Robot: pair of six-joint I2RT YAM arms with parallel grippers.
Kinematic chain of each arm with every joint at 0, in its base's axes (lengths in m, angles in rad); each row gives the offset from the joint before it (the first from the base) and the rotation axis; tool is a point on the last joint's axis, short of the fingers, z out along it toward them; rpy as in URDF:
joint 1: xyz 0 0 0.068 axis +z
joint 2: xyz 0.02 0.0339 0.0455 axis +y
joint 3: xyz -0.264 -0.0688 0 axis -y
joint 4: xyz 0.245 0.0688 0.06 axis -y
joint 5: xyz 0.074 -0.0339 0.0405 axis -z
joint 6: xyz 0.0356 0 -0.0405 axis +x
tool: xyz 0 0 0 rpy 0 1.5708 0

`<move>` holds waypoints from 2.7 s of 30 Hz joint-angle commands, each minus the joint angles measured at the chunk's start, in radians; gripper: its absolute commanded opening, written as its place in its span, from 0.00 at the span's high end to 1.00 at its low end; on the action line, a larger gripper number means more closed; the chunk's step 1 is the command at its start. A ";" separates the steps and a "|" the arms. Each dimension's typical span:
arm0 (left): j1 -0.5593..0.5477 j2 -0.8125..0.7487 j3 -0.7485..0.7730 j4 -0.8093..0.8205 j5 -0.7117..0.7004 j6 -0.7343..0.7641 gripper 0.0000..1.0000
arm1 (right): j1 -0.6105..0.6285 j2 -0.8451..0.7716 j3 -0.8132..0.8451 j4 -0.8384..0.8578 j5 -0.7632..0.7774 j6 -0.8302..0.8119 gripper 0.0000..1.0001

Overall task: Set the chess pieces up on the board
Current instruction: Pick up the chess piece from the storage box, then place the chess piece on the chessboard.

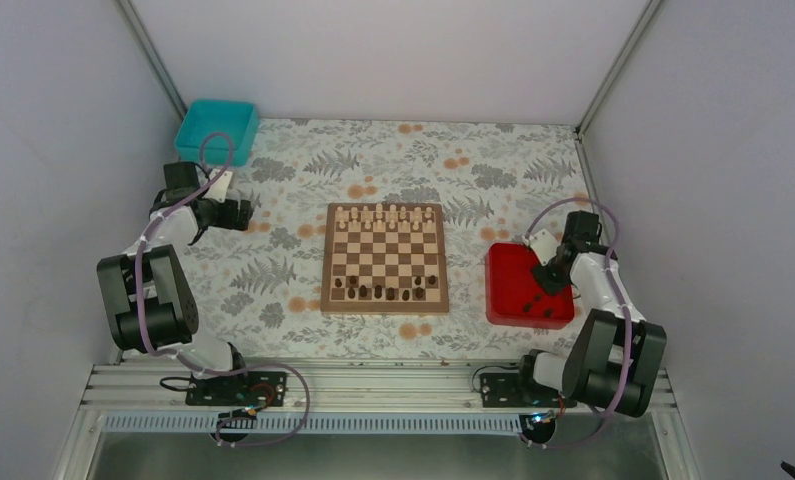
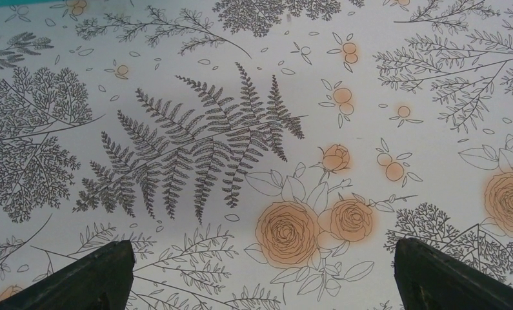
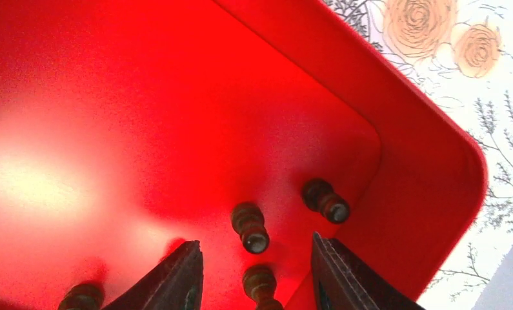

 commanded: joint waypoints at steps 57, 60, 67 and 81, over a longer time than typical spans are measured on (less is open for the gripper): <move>0.006 -0.010 0.005 0.023 -0.011 0.011 0.00 | 0.021 0.003 0.187 -0.196 -0.154 -0.093 0.87; 0.006 -0.022 0.006 0.023 -0.013 0.008 0.00 | 0.041 -0.029 0.265 -0.275 -0.212 -0.134 0.87; 0.006 -0.050 0.004 0.030 -0.012 0.004 0.00 | 0.223 -0.038 0.445 -0.436 -0.303 -0.155 0.87; 0.006 -0.081 0.024 0.009 0.022 -0.003 0.00 | 0.738 0.270 0.629 -0.414 -0.184 0.070 0.87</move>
